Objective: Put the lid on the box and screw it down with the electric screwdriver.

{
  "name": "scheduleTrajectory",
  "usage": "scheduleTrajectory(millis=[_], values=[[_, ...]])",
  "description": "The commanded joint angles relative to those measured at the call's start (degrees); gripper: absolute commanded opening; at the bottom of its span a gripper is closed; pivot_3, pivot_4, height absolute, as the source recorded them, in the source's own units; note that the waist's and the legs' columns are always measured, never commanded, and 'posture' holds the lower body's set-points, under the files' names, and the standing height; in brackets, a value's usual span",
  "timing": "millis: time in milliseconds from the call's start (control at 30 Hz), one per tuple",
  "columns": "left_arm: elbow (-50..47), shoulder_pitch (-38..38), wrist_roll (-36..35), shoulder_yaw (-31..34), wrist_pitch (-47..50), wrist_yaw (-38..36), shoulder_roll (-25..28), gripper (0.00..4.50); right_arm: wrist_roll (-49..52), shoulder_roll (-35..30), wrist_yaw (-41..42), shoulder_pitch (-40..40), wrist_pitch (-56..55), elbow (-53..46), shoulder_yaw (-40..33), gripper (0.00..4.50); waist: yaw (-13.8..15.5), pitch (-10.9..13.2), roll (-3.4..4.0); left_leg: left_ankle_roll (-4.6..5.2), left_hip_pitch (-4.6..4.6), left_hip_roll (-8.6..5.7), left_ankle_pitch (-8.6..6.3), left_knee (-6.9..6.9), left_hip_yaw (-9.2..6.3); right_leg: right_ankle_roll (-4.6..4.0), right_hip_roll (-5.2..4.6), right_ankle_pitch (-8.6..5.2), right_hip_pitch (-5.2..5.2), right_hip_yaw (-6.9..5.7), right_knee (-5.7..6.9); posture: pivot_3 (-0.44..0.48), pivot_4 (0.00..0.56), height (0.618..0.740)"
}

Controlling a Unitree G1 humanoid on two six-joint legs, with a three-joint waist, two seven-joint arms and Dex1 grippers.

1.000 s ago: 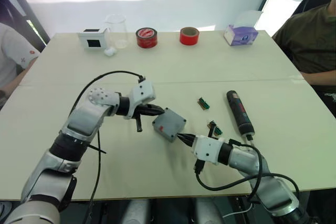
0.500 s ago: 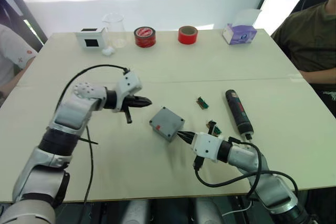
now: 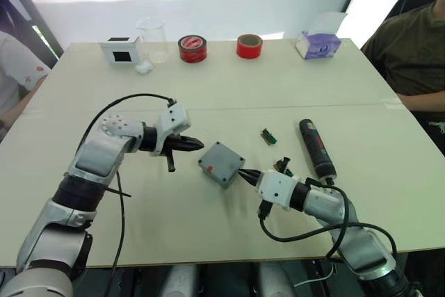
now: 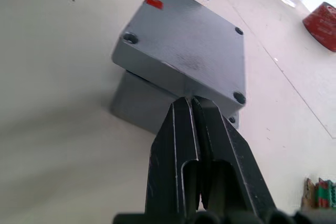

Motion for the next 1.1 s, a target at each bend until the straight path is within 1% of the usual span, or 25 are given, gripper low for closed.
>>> scheduleTrajectory(millis=[33,233,567,867,1100], values=[[-1.87,0.18,-0.06,-0.57,-0.38,0.02,-0.23,0.00,1.17,0.56,-0.50,-0.64,0.18,-2.65,-1.01,0.05,0.00,0.00,0.00,0.00,0.00,0.00,0.00,0.00,0.00,0.00,0.00,0.00,0.00,0.00,0.00,0.000,0.150,0.740],[-1.57,0.38,0.58,-1.57,-1.17,0.17,-0.55,0.00,1.26,0.88,-1.01,-0.98,0.69,-2.81,-0.74,0.05,0.10,0.00,0.00,0.00,0.00,0.00,0.00,0.00,0.00,0.00,-0.01,0.00,0.00,0.00,0.00,0.000,0.150,0.740],[-2.71,0.07,-0.43,-1.95,0.00,0.77,-1.99,0.00,1.38,1.33,-1.35,-1.40,1.25,-2.73,-0.67,0.05,0.10,0.00,0.00,-0.01,0.00,0.00,0.01,0.00,0.00,0.00,-0.01,0.00,0.01,0.00,0.01,0.000,0.150,0.740],[-1.26,-1.26,0.84,-3.01,-1.06,1.63,-4.42,0.00,1.38,1.57,-1.56,-1.69,1.55,-2.55,-1.20,0.05,0.12,0.00,0.00,-0.01,0.00,-0.01,0.01,0.00,0.00,0.00,-0.01,0.00,0.01,0.00,0.01,0.000,0.150,0.740],[-0.45,-1.67,2.58,-3.22,-1.83,1.92,-5.23,0.00,1.52,1.82,-1.65,-1.43,2.12,-3.10,-1.20,0.05,0.14,0.00,0.00,-0.01,0.00,-0.01,0.01,0.00,0.00,0.00,-0.01,0.00,0.01,0.00,0.01,0.000,0.150,0.740]])
